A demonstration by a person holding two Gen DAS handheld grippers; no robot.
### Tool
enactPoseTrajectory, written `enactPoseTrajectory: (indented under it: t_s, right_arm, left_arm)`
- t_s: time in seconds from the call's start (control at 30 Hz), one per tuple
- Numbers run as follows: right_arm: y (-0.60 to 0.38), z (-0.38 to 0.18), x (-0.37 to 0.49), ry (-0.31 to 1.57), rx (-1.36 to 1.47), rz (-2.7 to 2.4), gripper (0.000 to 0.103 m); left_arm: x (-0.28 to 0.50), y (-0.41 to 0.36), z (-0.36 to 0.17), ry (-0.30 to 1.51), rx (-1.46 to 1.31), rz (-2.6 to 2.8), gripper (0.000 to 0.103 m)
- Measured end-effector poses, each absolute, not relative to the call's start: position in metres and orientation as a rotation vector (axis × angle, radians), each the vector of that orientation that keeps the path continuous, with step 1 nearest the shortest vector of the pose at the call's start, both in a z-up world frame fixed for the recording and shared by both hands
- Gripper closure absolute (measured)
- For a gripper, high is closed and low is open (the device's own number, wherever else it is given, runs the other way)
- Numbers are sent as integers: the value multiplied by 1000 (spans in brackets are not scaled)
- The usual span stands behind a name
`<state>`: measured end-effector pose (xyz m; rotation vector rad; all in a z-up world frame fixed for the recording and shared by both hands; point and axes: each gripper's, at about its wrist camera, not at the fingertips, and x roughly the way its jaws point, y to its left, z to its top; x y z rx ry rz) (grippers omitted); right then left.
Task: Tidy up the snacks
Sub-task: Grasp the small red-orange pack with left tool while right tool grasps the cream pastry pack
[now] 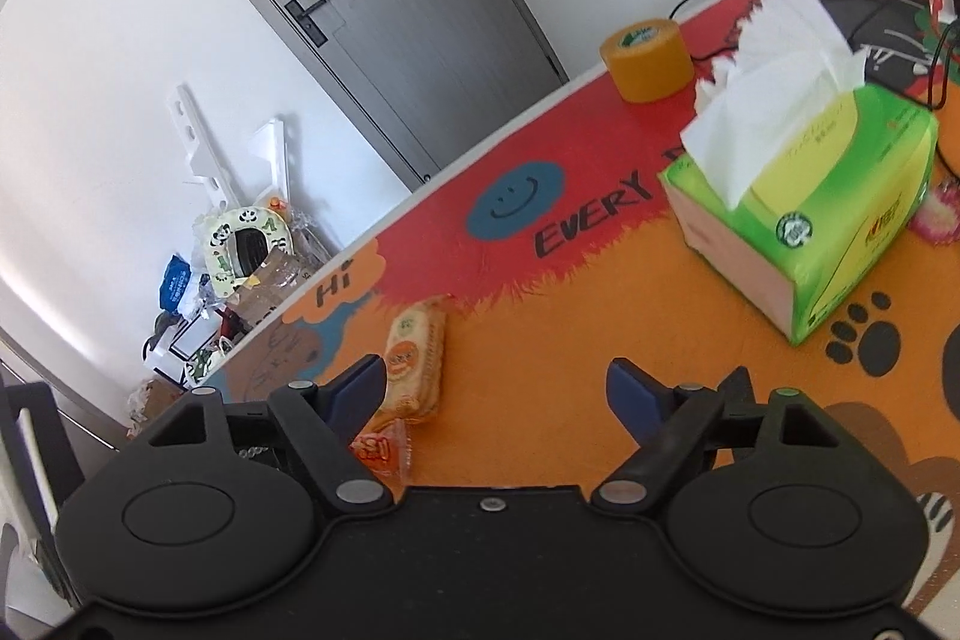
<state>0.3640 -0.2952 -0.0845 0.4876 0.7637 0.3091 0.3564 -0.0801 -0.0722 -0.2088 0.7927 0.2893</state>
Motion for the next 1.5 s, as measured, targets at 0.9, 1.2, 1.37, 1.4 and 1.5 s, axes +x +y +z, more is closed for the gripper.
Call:
enactPoseTrajectory:
  t_s: [0.9, 1.2, 1.37, 1.4, 1.5]
  right_arm:
    - [-281, -96, 365, 781, 465, 328, 22]
    - [-243, -95, 384, 804, 400, 351, 24]
    - [-213, -94, 398, 806, 330, 350, 25]
    - [-209, -94, 402, 810, 320, 350, 26]
    - [-194, -98, 409, 824, 296, 351, 29]
  left_arm:
    - [362, -67, -95, 849, -193, 287, 84]
    - [358, -39, -71, 786, -220, 302, 85]
    - [360, -26, -60, 765, -251, 302, 85]
    - [363, -23, -59, 766, -253, 311, 85]
    - [369, -15, -54, 761, -261, 330, 85]
